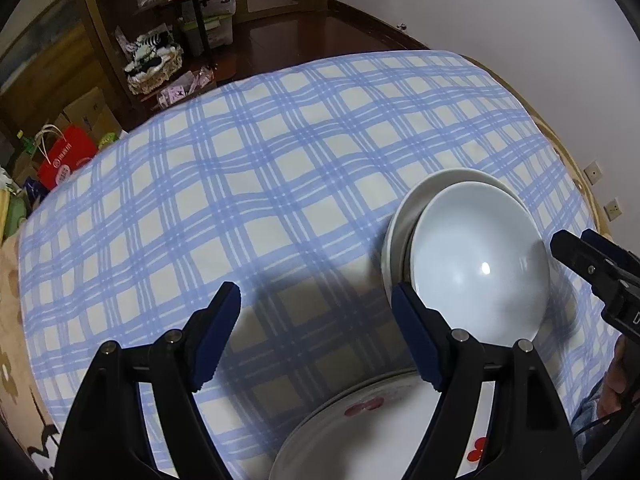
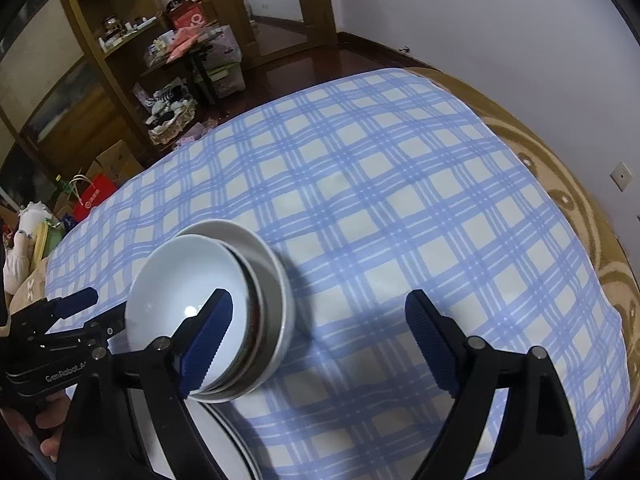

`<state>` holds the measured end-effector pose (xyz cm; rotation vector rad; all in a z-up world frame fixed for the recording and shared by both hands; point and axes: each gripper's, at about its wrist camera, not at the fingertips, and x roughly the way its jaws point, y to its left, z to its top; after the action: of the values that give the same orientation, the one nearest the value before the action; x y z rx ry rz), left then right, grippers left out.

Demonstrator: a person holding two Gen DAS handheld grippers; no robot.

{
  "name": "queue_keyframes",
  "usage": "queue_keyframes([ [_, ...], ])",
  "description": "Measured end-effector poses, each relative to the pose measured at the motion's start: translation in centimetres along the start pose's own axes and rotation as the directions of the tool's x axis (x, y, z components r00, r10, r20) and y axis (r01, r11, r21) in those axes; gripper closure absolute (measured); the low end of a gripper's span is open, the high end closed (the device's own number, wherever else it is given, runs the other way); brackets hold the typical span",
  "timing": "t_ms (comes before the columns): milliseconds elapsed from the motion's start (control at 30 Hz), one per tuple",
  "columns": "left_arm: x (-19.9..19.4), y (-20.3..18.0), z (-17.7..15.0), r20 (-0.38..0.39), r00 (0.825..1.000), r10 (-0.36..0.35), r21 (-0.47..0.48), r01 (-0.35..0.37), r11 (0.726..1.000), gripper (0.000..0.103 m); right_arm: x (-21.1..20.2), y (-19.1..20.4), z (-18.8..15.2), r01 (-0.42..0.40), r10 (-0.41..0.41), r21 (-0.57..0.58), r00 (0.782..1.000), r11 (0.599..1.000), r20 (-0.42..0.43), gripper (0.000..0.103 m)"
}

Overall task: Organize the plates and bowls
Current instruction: 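Open both grippers and release the colourful bowl, then move both grippers to opposite sides of the nested bowl stack's rim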

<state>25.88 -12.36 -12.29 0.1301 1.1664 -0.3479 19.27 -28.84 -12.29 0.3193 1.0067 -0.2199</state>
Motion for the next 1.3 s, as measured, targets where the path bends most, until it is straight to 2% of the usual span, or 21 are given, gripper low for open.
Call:
queue_keyframes([
  [200, 0.5, 0.8, 0.4, -0.025, 0.997, -0.068, -0.04, 0.067, 0.997, 0.026, 0.9, -0.3, 0.0, 0.018, -0.018, 0.001, 0.999, 1.0, -0.043, 0.01],
  [500, 1.0, 1.1, 0.9, -0.064, 0.992, -0.109, -0.057, 0.105, 0.993, 0.026, 0.6, -0.3, 0.2, 0.056, -0.057, -0.018, 0.998, 0.998, -0.033, 0.01],
  [567, 1.2, 1.2, 1.1, -0.075, 0.99, -0.122, -0.067, 0.117, 0.991, 0.026, 0.7, -0.7, 0.2, 0.043, -0.043, -0.001, 0.998, 0.999, -0.044, 0.01],
  [867, 1.5, 1.1, 1.6, -0.096, 0.99, -0.107, -0.063, 0.102, 0.993, 0.026, 1.5, -1.7, 0.2, 0.052, -0.048, 0.039, 0.995, 0.998, -0.085, 0.011],
  [1000, 1.7, 0.9, 2.1, -0.114, 0.988, -0.103, -0.07, 0.095, 0.993, 0.026, 2.1, -1.6, -0.1, 0.055, -0.051, 0.031, 0.992, 0.998, -0.117, 0.018],
  [1300, 1.8, 0.1, 2.9, -0.132, 0.989, -0.071, -0.073, 0.062, 0.995, 0.026, 2.5, -1.9, -0.2, 0.041, -0.033, 0.056, 0.99, 0.998, -0.138, 0.018],
])
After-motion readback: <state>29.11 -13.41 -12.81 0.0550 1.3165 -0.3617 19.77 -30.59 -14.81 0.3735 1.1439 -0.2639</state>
